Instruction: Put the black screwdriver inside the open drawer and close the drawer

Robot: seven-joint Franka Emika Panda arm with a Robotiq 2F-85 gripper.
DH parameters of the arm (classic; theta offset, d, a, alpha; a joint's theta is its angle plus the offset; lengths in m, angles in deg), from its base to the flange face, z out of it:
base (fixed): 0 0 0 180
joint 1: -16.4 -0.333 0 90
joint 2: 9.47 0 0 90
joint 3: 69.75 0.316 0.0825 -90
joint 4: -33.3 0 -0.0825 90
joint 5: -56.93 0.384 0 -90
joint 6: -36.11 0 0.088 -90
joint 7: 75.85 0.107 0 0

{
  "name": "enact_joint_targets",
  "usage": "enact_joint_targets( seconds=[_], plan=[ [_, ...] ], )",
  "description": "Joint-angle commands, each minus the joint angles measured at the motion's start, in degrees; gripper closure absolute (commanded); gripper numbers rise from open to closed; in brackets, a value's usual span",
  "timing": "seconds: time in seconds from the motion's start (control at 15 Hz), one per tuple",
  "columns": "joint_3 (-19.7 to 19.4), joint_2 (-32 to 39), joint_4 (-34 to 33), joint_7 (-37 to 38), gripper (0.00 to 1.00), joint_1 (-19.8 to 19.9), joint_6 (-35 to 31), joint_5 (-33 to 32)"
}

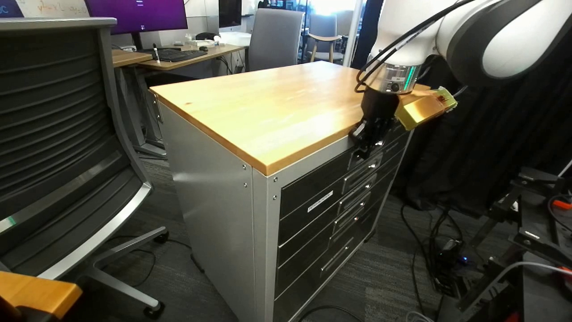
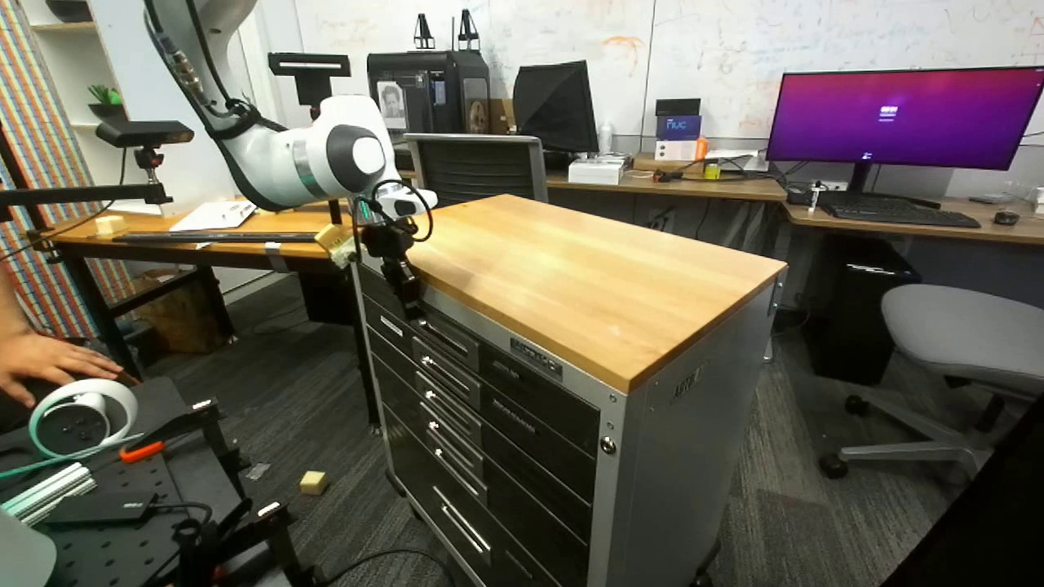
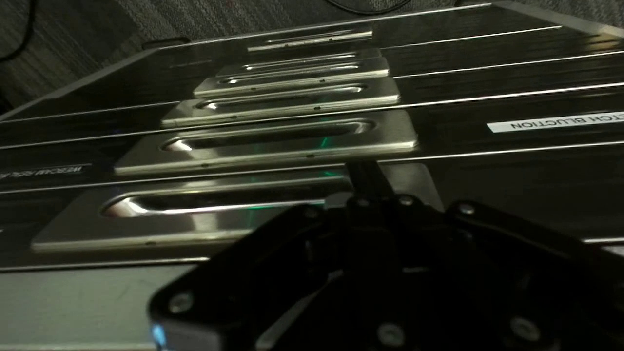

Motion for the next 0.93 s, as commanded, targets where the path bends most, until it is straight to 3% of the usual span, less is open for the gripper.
enact_joint_targets(
  seconds=[0.0,0.07,0.27,0.67,0.87],
  plan=[
    [-0.6,-5.5,1.2,-0.3,0.89,-0.7,1.8,-0.7],
    [1.2,-7.8,1.8,-3.4,0.72,0.7,5.8,1.8],
    [6.6,-14.3,1.4,-13.9,0.51,4.4,19.1,11.6],
    [10.4,-23.1,-8.1,-26.1,0.05,6.8,46.9,21.5],
    [11.2,-24.7,-15.7,-31.2,0.0,7.5,57.3,22.9]
  ],
)
